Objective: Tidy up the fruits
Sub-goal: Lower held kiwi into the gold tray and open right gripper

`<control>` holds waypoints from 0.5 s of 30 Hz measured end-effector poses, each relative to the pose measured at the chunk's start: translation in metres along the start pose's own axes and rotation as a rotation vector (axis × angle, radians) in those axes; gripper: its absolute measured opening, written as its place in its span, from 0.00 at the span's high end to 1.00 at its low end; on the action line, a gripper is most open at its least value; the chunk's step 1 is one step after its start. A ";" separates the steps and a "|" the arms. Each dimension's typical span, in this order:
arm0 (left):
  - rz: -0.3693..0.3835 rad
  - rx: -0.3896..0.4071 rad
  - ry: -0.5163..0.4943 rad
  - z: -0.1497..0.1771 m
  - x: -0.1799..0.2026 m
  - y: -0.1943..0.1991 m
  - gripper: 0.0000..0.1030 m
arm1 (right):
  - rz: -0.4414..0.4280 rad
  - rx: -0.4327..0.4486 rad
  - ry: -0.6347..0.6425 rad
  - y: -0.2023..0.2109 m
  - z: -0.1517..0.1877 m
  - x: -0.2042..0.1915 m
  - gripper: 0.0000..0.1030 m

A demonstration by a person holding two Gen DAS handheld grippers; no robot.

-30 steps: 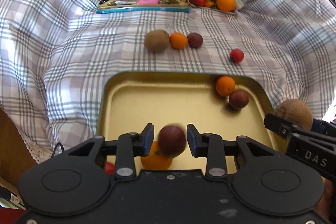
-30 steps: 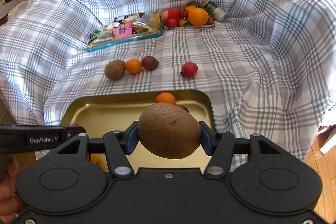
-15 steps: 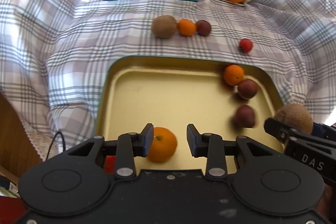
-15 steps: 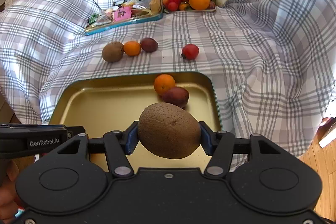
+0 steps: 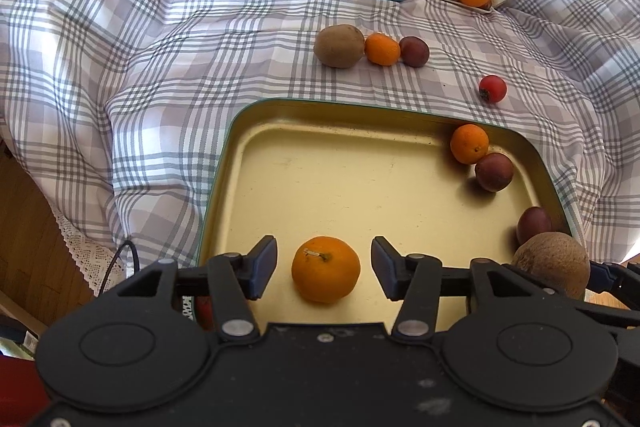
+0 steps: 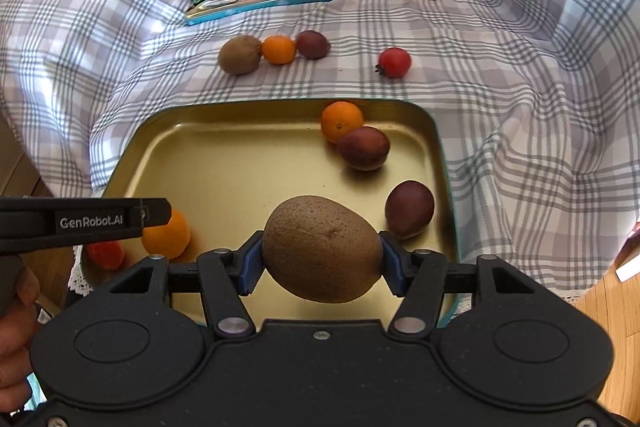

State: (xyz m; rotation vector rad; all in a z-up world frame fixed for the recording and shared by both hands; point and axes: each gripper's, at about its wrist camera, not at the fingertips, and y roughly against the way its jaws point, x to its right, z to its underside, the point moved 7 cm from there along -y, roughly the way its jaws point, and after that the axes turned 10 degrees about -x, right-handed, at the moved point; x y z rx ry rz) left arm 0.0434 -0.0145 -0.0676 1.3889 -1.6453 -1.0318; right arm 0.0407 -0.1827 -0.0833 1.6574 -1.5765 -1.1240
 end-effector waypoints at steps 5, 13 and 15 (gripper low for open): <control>-0.005 0.002 0.013 0.000 -0.001 0.000 0.48 | 0.005 -0.010 -0.002 -0.002 0.001 0.000 0.39; -0.023 0.020 0.007 0.000 0.002 0.004 0.48 | 0.022 0.089 0.071 0.015 -0.003 -0.012 0.39; -0.029 0.027 0.008 0.000 0.001 0.005 0.48 | 0.032 0.089 0.086 0.015 -0.004 -0.015 0.39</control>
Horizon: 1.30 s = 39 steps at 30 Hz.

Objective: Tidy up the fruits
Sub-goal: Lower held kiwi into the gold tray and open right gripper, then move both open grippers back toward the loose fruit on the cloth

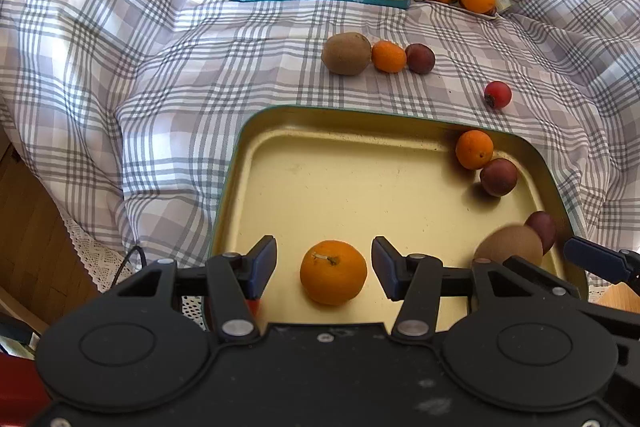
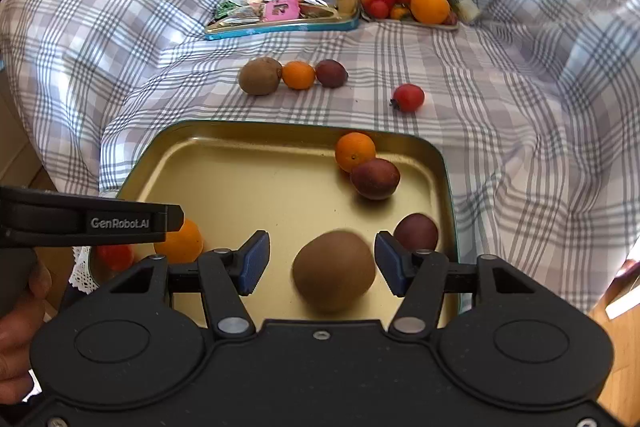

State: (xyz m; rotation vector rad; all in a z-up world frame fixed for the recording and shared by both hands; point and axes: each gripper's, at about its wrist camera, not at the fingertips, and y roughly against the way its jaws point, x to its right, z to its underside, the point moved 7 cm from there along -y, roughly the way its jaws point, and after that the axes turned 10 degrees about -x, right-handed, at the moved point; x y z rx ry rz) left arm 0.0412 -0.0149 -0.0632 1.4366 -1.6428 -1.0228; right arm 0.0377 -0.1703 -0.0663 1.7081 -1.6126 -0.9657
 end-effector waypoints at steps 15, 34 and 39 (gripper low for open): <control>-0.034 0.016 -0.005 0.000 -0.002 0.002 0.46 | 0.013 -0.049 -0.017 -0.008 0.003 0.004 0.39; -0.051 0.007 -0.019 0.002 -0.002 0.001 0.45 | 0.012 -0.085 -0.048 -0.013 0.006 0.009 0.39; -0.052 -0.002 -0.020 0.003 -0.002 0.000 0.45 | 0.009 -0.095 -0.057 -0.015 0.007 0.011 0.39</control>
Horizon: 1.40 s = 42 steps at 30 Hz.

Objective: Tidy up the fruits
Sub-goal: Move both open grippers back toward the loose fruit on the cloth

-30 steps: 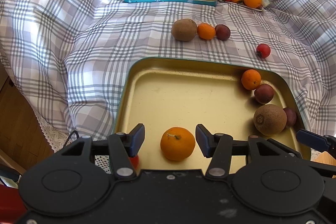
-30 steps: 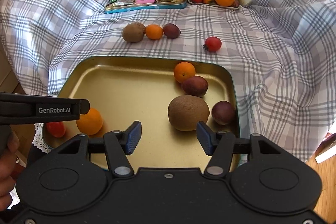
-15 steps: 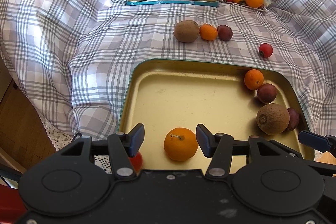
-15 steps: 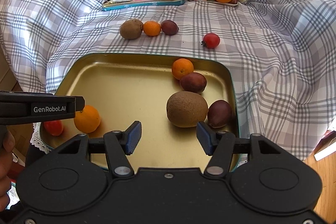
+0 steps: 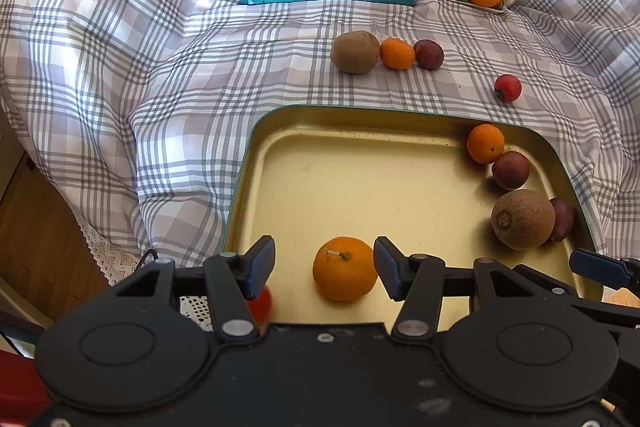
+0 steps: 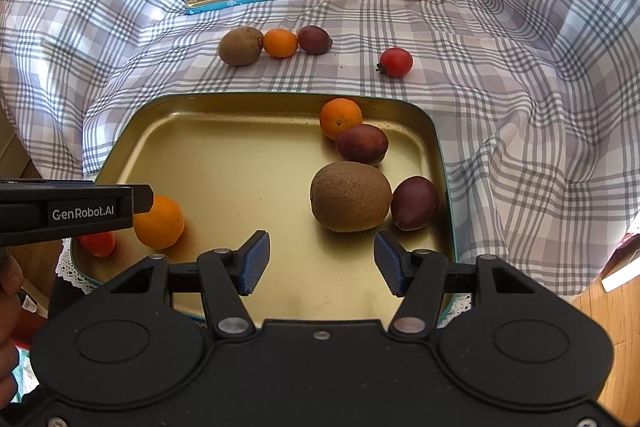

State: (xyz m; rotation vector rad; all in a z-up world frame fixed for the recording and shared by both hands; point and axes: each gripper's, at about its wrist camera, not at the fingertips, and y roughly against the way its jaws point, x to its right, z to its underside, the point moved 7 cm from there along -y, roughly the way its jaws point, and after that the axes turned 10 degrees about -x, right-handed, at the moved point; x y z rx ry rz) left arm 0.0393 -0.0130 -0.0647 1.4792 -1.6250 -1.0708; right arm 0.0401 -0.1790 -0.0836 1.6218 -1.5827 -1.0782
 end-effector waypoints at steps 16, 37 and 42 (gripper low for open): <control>-0.007 -0.028 -0.020 0.002 0.001 -0.005 0.45 | -0.005 -0.030 -0.019 -0.005 0.001 0.004 0.39; -0.066 0.011 -0.067 -0.001 -0.001 0.000 0.45 | 0.018 -0.027 -0.042 -0.006 -0.001 0.012 0.39; -0.081 0.047 -0.108 -0.011 0.004 0.004 0.45 | 0.020 -0.007 -0.059 -0.002 -0.011 0.018 0.39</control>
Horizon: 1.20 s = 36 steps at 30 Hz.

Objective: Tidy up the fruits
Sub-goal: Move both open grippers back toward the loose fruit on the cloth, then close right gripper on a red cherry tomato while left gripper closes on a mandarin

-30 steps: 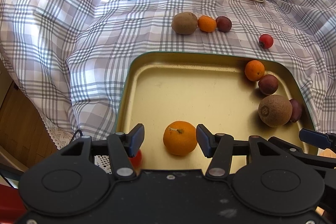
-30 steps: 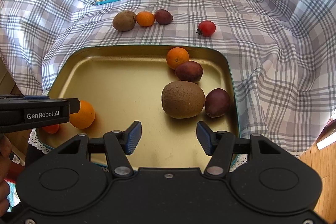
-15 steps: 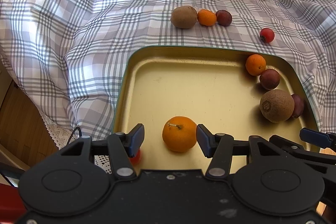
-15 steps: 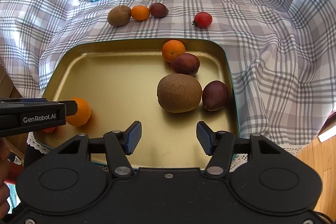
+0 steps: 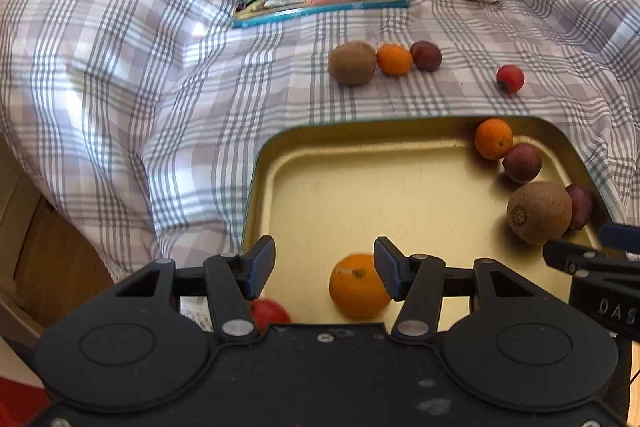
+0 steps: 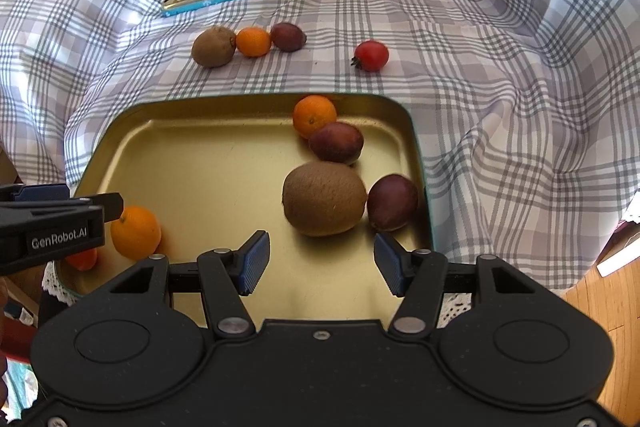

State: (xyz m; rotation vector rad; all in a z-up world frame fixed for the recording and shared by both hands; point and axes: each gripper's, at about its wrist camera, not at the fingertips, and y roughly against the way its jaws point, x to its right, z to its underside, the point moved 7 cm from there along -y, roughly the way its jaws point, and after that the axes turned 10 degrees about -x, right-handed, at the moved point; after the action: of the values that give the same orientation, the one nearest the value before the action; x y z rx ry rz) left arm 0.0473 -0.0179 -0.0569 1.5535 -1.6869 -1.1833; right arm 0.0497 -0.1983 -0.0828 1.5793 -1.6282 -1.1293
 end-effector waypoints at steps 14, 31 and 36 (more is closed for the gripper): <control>0.033 0.049 0.003 -0.048 -0.003 -0.007 0.45 | 0.005 0.068 -0.097 -0.006 -0.046 0.021 0.39; 0.075 0.030 -0.018 -0.116 0.012 -0.060 0.45 | 0.070 0.120 -0.090 -0.047 -0.105 0.030 0.41; 0.067 0.012 -0.011 -0.127 0.011 -0.076 0.45 | 0.078 0.122 -0.083 -0.061 -0.119 0.033 0.41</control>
State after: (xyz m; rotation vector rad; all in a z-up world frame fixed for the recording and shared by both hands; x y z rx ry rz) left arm 0.1912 -0.0540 -0.0673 1.4883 -1.7421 -1.1513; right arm 0.1783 -0.2459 -0.0863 1.5484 -1.8281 -1.0853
